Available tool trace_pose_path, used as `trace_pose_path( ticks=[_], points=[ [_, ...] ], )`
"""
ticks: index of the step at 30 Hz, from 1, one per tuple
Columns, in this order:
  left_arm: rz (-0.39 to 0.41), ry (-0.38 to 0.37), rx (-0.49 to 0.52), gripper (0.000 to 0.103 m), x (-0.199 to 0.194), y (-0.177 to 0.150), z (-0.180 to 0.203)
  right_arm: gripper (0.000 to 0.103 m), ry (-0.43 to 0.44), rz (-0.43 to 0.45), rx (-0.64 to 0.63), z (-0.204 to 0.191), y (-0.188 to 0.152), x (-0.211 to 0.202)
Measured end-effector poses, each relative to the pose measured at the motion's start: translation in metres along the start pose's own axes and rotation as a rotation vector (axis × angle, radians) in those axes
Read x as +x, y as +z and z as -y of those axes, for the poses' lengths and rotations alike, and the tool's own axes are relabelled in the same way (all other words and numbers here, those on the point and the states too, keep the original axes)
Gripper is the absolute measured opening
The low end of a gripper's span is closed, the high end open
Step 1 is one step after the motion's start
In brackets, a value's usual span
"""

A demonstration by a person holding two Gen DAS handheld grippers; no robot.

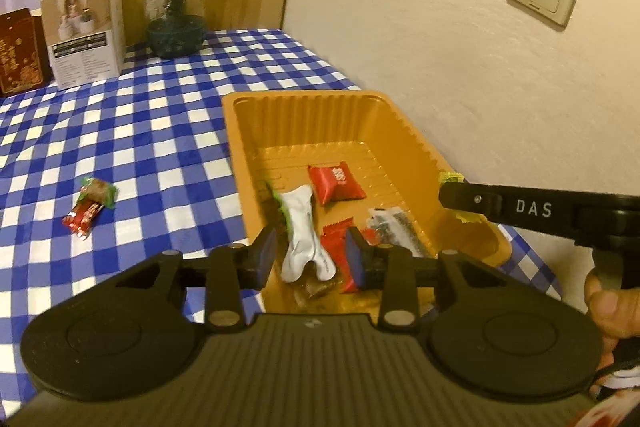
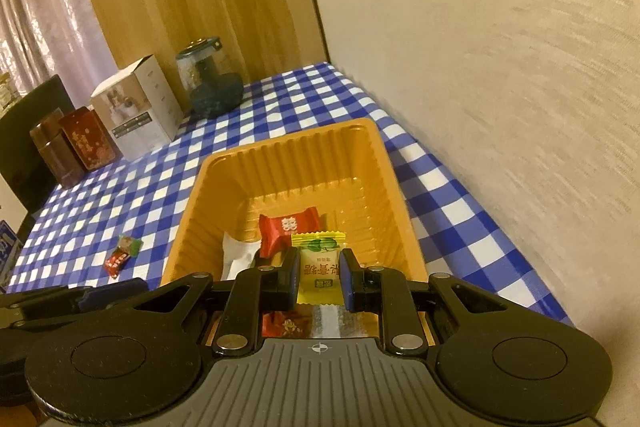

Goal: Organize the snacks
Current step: 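Open the left gripper over the tray while the right releases the yellow-green candy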

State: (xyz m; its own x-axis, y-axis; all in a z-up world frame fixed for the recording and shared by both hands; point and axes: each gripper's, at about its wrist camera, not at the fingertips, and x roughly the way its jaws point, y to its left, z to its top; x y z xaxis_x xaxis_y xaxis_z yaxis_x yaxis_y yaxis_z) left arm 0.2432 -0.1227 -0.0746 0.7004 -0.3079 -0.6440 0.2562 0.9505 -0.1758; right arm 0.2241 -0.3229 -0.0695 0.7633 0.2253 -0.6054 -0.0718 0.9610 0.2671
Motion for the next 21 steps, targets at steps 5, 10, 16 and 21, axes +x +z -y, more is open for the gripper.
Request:
trace_pose_path(
  ticks=[5, 10, 16, 21],
  points=[
    [0.01, 0.012, -0.019, 0.034, -0.009, -0.002, -0.006, 0.021, 0.004, 0.005, -0.011, -0.005, -0.001, 0.001],
    [0.015, 0.019, -0.024, 0.034, -0.013, -0.003, -0.011, 0.024, 0.012, 0.027, -0.02, -0.006, 0.002, 0.004],
    [0.012, 0.032, -0.035, 0.034, -0.016, -0.006, -0.019, 0.063, 0.013, 0.046, 0.008, -0.003, 0.002, 0.001],
    [0.011, 0.04, -0.047, 0.035, -0.024, -0.011, -0.023, 0.063, 0.009, 0.048, 0.007, -0.003, -0.001, -0.009]
  ],
)
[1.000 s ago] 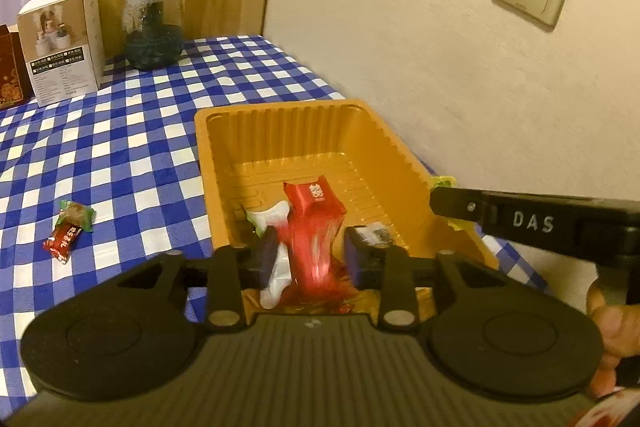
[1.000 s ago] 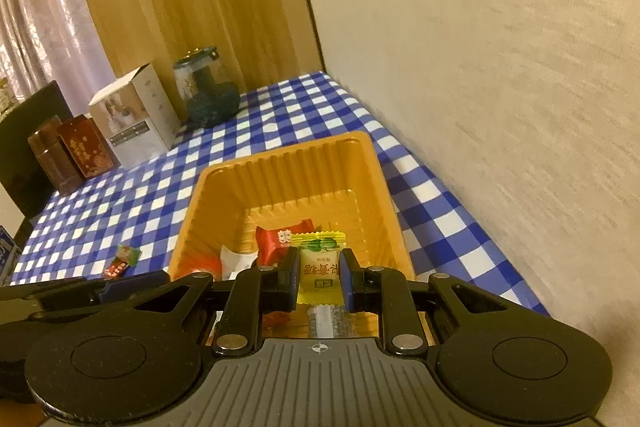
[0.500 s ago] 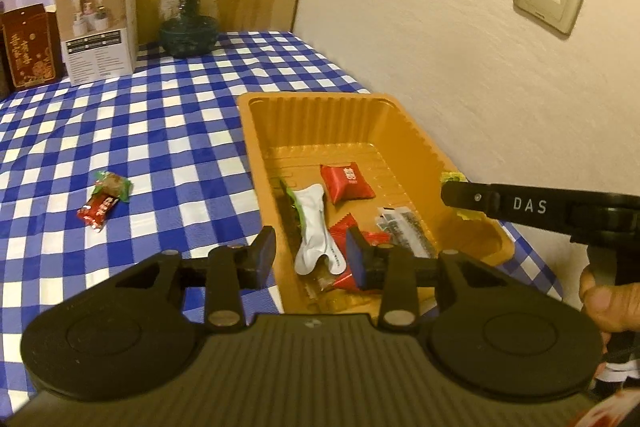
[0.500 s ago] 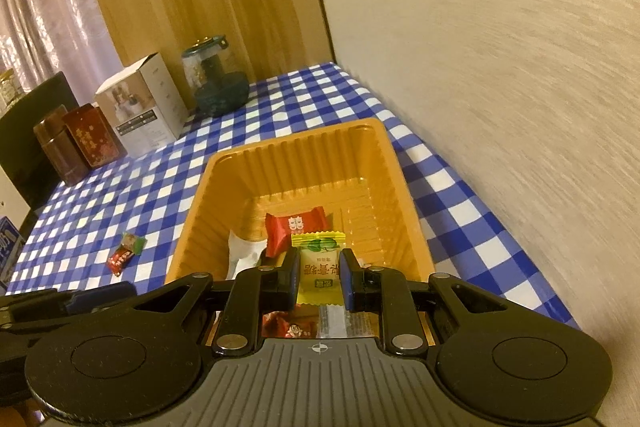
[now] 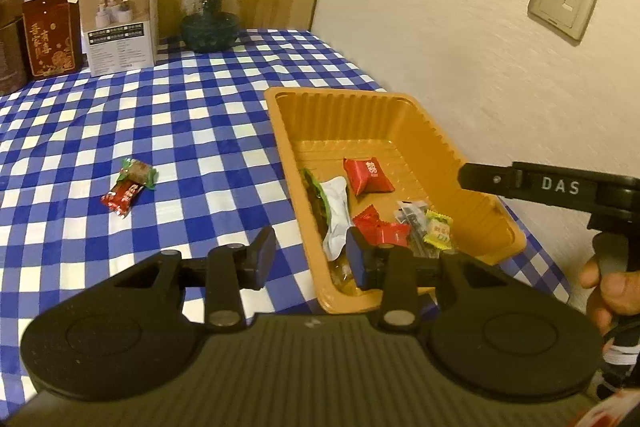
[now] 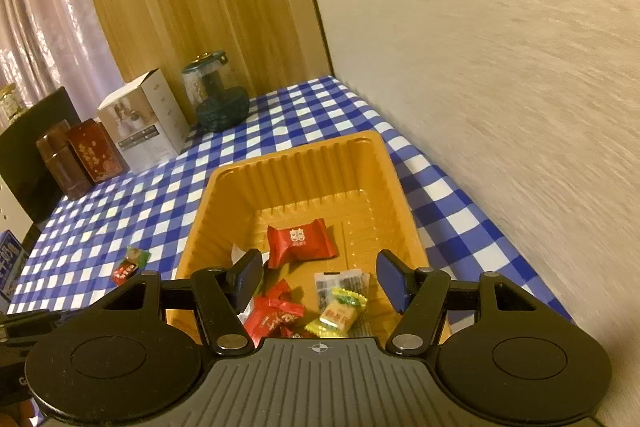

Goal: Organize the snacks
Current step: 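Open the left gripper over the tray while the right releases the yellow-green candy, then withdraw both grippers from the tray toward the last two candies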

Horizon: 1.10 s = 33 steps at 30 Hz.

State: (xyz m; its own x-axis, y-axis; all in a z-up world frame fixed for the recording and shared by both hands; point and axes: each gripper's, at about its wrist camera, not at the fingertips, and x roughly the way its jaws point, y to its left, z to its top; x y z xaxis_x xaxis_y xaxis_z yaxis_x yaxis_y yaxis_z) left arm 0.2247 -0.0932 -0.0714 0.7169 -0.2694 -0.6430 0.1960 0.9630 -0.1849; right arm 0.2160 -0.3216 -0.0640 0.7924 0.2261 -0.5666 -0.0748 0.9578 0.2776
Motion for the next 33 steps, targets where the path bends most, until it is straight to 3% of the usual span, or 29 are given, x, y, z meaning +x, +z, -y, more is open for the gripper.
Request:
trace_pose_path(
  ticks=[15, 33],
  points=[
    [0.042, 0.02, -0.029, 0.047, -0.066, -0.016, -0.015, 0.064, -0.004, 0.017, 0.009, -0.029, -0.025, -0.067],
    [0.099, 0.133, -0.119, 0.063, -0.147, -0.042, -0.084, 0.064, 0.108, -0.029, -0.067, -0.107, -0.067, -0.098]
  ],
)
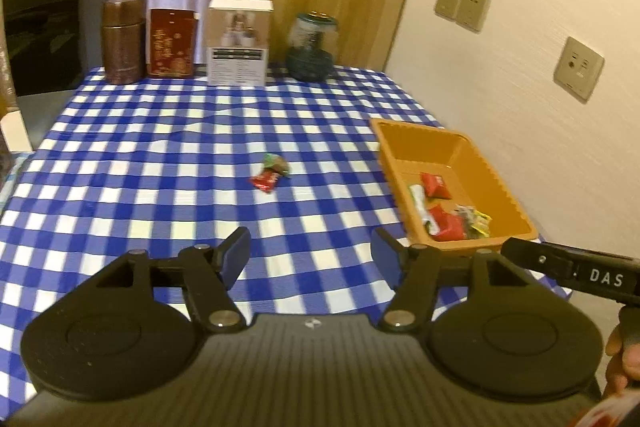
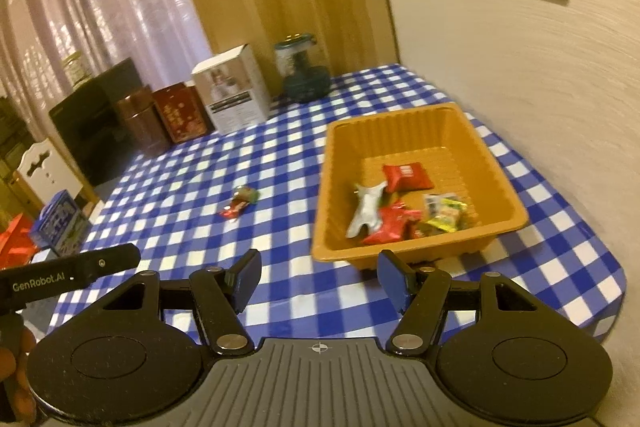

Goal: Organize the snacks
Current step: 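Withdraw both grippers from the tray toward the last two candies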

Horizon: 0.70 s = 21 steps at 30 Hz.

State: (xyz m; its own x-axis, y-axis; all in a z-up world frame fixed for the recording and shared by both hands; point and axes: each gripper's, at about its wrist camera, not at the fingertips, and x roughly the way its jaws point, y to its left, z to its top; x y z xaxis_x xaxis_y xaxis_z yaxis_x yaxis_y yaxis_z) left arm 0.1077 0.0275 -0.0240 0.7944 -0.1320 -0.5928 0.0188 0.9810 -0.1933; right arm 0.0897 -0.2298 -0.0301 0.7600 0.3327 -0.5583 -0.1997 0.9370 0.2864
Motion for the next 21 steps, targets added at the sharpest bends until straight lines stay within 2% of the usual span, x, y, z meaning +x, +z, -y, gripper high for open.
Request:
trace_pose_path(
  ticks=[10, 21],
  points=[
    [0.006, 0.034, 0.005, 0.066, -0.005, 0.005, -0.027, 0.064, 0.033, -0.004, -0.065, -0.03, 0.006, 0.011],
    [-0.024, 0.042, 0.063, 0.066, 0.027, 0.013, -0.041, 0.064, 0.061, -0.004, -0.172, -0.047, 0.024, 0.047]
  ],
)
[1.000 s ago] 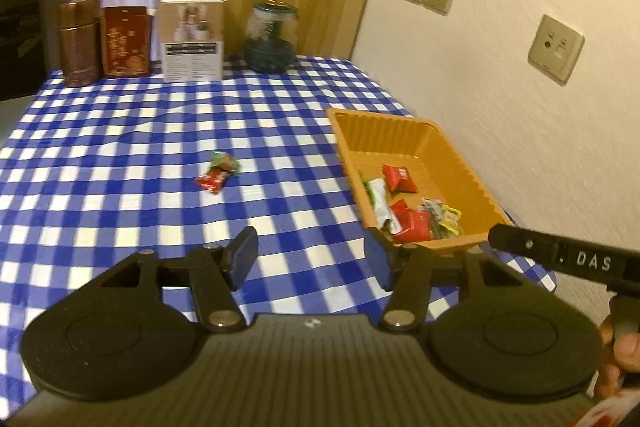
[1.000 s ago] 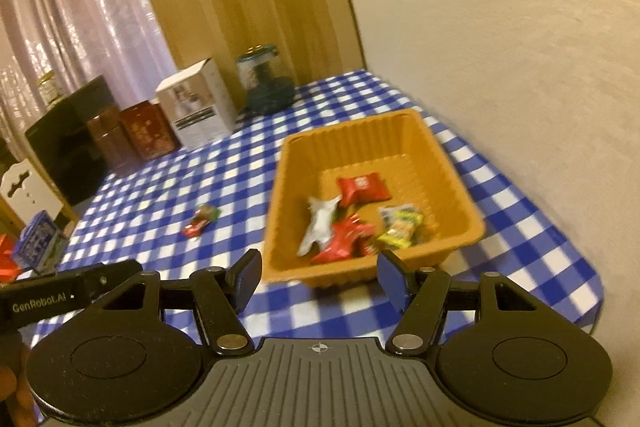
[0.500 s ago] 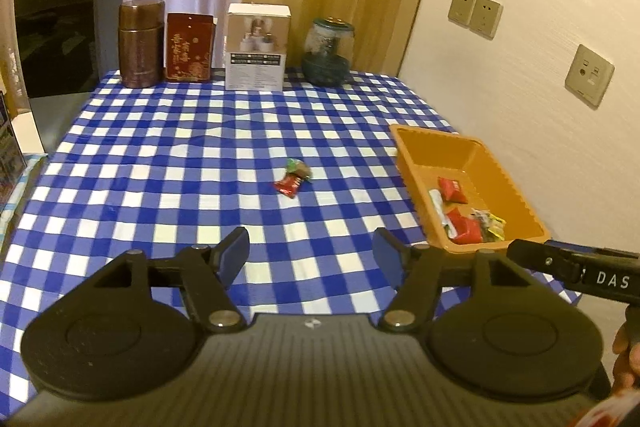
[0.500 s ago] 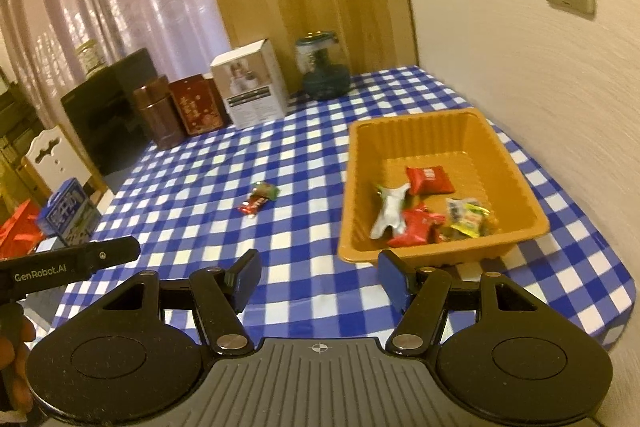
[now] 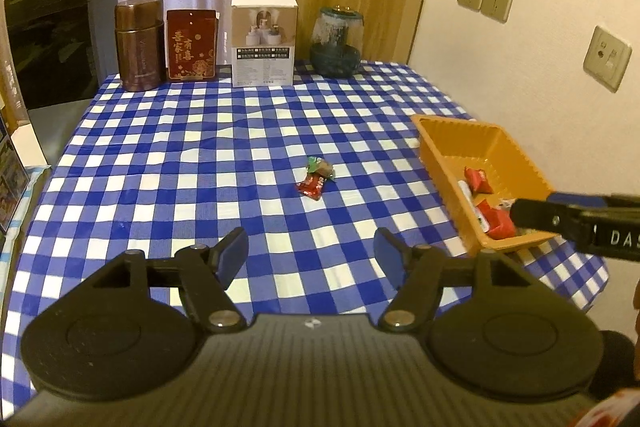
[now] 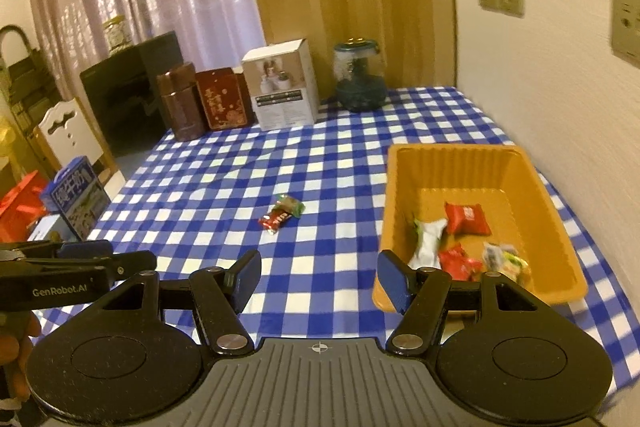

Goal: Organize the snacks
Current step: 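Withdraw both grippers from the tray toward the last two candies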

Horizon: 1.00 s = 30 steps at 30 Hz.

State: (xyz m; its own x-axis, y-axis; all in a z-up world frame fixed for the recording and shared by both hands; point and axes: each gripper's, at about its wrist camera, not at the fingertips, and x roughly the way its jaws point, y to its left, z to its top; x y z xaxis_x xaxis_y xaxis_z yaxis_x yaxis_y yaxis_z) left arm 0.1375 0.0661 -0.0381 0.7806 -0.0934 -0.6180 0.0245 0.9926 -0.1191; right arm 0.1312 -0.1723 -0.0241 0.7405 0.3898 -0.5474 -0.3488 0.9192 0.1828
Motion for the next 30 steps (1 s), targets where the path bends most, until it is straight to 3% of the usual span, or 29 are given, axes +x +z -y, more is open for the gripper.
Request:
trace_pose_path(
  ticks=[19, 27, 30],
  points=[
    [-0.079, -0.049, 0.123, 0.065, 0.143, 0.035, -0.02, 0.064, 0.076, -0.158, -0.207, 0.019, 0.052, 0.163],
    [-0.114, -0.099, 0.194, 0.058, 0.197, 0.035, -0.02, 0.064, 0.088, -0.203, -0.273, 0.024, 0.073, 0.215],
    [-0.11, -0.145, 0.197, 0.05, 0.211, 0.034, -0.019, 0.064, 0.078, -0.203, -0.282, 0.027, 0.078, 0.226]
  ],
)
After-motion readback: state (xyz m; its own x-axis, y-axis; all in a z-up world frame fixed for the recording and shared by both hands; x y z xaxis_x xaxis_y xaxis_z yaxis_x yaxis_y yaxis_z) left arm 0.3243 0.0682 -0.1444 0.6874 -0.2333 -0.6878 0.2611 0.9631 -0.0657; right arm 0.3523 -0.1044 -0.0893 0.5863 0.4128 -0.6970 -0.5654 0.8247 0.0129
